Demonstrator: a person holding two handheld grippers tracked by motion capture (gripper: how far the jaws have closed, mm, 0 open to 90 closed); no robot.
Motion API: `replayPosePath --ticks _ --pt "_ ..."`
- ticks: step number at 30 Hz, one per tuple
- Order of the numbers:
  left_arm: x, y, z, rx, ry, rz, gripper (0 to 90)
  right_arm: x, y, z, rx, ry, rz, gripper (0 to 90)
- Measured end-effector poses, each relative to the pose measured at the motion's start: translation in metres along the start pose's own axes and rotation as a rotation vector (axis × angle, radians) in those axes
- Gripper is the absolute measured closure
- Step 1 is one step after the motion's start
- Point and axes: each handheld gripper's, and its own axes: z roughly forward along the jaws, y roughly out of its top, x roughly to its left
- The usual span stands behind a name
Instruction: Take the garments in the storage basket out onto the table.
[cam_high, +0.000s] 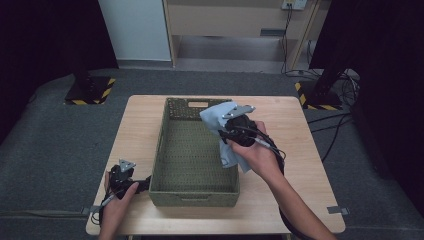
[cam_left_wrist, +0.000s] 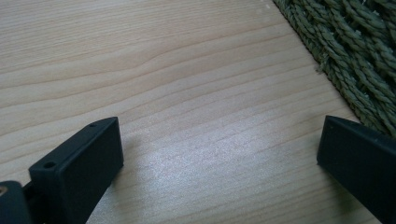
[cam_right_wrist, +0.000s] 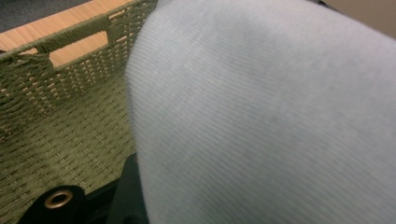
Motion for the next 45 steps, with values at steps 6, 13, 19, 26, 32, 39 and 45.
replayPosePath --ticks 6,13,19,26,32,39,45 --pt "0.000 0.000 0.000 0.000 0.000 0.000 0.0 -0.006 -0.012 -0.005 -0.004 -0.011 0.016 60.3" --pt "0.000 0.000 0.000 0.000 0.000 0.000 0.0 -0.015 -0.027 -0.009 0.004 -0.024 0.039 60.3" --pt "0.000 0.000 0.000 0.000 0.000 0.000 0.0 -0.022 -0.035 -0.014 0.007 -0.033 0.044 60.4" --pt "0.000 0.000 0.000 0.000 0.000 0.000 0.0 -0.030 -0.045 -0.016 0.008 -0.049 0.066 60.4" --pt "0.000 0.000 0.000 0.000 0.000 0.000 0.0 -0.035 -0.053 -0.013 0.014 -0.060 0.074 60.4" --pt "0.000 0.000 0.000 0.000 0.000 0.000 0.0 -0.044 -0.067 -0.011 0.022 -0.076 0.107 60.4" --pt "0.000 0.000 0.000 0.000 0.000 0.000 0.0 -0.050 -0.075 -0.008 0.033 -0.085 0.121 60.4"
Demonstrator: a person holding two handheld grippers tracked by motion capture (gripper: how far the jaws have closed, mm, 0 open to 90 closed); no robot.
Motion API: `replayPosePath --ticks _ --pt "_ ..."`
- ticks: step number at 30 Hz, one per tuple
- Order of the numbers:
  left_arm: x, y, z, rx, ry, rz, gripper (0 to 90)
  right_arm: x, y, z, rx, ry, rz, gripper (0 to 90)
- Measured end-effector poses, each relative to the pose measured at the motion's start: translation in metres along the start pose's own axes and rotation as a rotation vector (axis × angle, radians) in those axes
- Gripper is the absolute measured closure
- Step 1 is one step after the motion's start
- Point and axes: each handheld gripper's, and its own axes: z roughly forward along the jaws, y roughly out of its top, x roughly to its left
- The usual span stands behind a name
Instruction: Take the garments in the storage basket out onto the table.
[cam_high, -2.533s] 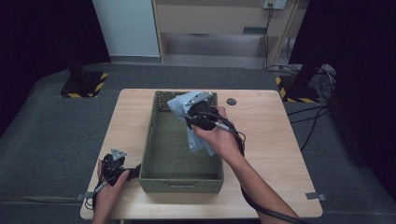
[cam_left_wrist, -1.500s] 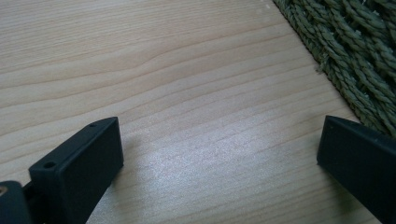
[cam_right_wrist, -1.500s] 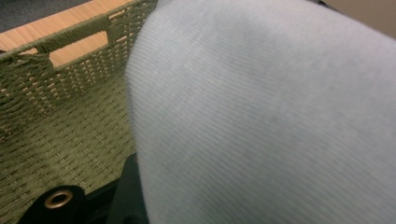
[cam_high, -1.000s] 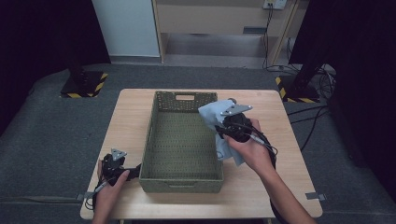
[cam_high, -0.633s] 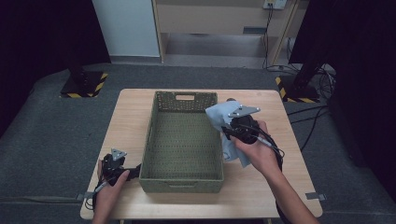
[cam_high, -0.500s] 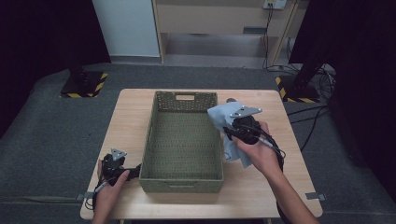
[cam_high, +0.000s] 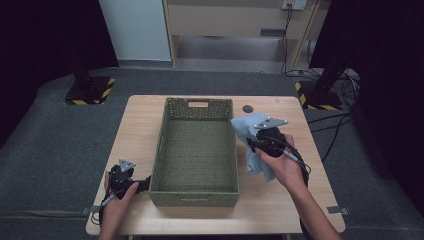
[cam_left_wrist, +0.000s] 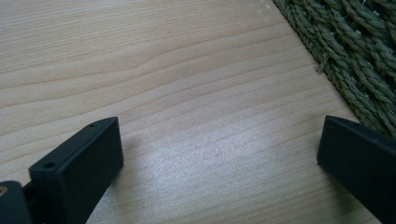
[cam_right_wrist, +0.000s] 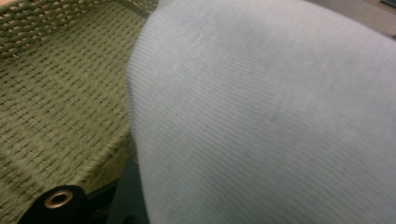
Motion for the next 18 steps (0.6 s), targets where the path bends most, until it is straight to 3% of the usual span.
replayPosePath --ticks 18 --pt "0.000 0.000 0.000 -0.001 0.000 0.000 0.0 -0.022 -0.016 0.012 0.020 -0.035 0.040 60.5"
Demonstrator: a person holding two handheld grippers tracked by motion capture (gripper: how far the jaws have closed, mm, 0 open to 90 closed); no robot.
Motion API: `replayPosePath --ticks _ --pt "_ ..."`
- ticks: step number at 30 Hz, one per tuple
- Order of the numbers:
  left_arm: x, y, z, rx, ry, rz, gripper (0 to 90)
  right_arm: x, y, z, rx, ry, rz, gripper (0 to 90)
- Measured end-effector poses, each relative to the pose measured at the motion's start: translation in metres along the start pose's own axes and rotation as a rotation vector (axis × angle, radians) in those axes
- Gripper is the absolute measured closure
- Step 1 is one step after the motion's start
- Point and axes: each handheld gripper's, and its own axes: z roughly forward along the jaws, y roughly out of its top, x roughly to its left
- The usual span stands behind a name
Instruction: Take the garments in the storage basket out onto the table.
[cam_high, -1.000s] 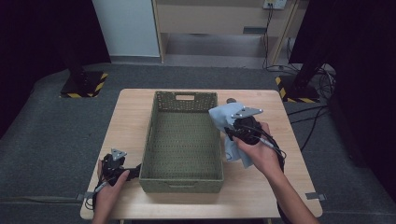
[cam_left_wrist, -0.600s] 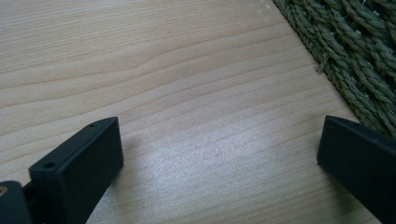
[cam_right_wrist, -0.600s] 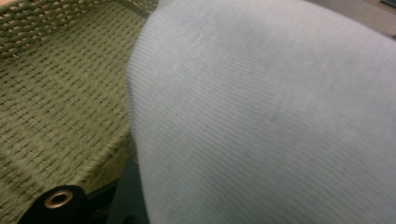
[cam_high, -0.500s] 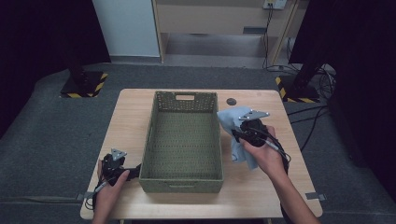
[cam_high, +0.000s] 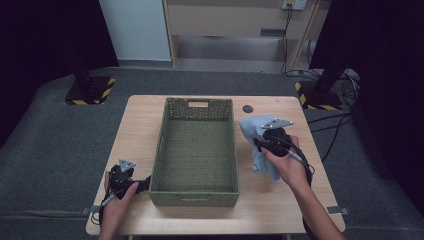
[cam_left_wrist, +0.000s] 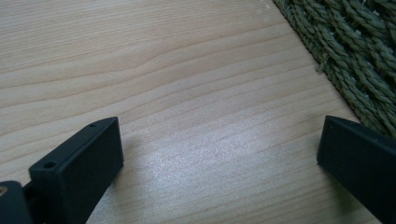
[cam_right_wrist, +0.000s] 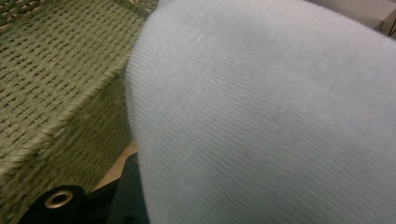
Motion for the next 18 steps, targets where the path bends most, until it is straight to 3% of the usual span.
replayPosePath --ticks 18 --pt "0.000 0.000 0.000 0.001 0.000 0.001 0.0 -0.017 0.003 0.012 0.015 -0.032 0.022 60.6"
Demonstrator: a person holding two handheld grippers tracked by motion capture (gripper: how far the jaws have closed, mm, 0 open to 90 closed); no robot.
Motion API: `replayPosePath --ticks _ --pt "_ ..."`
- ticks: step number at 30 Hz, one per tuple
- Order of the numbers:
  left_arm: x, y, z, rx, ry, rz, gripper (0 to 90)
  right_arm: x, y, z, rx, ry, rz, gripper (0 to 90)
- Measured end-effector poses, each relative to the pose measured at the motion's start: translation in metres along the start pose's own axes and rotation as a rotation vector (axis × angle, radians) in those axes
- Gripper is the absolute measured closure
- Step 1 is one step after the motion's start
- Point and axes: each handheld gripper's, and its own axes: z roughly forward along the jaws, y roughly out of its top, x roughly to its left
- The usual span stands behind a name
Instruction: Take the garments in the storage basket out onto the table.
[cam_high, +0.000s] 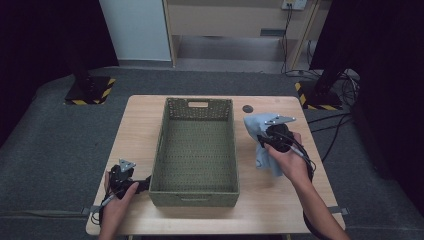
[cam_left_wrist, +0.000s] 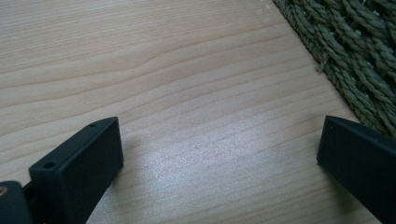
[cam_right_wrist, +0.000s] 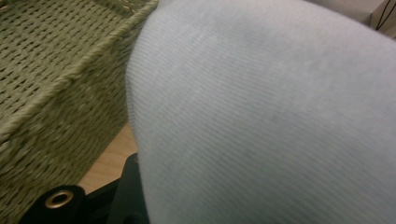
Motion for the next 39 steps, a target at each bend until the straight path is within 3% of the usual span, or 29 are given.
replayPosePath --ticks 19,39 --pt "0.000 0.000 0.000 0.000 0.000 0.000 0.0 -0.017 0.016 0.036 0.013 -0.019 0.004 60.6" --pt "0.000 0.000 0.000 0.000 0.001 0.000 0.0 -0.031 0.006 0.079 0.073 -0.016 0.041 60.5"
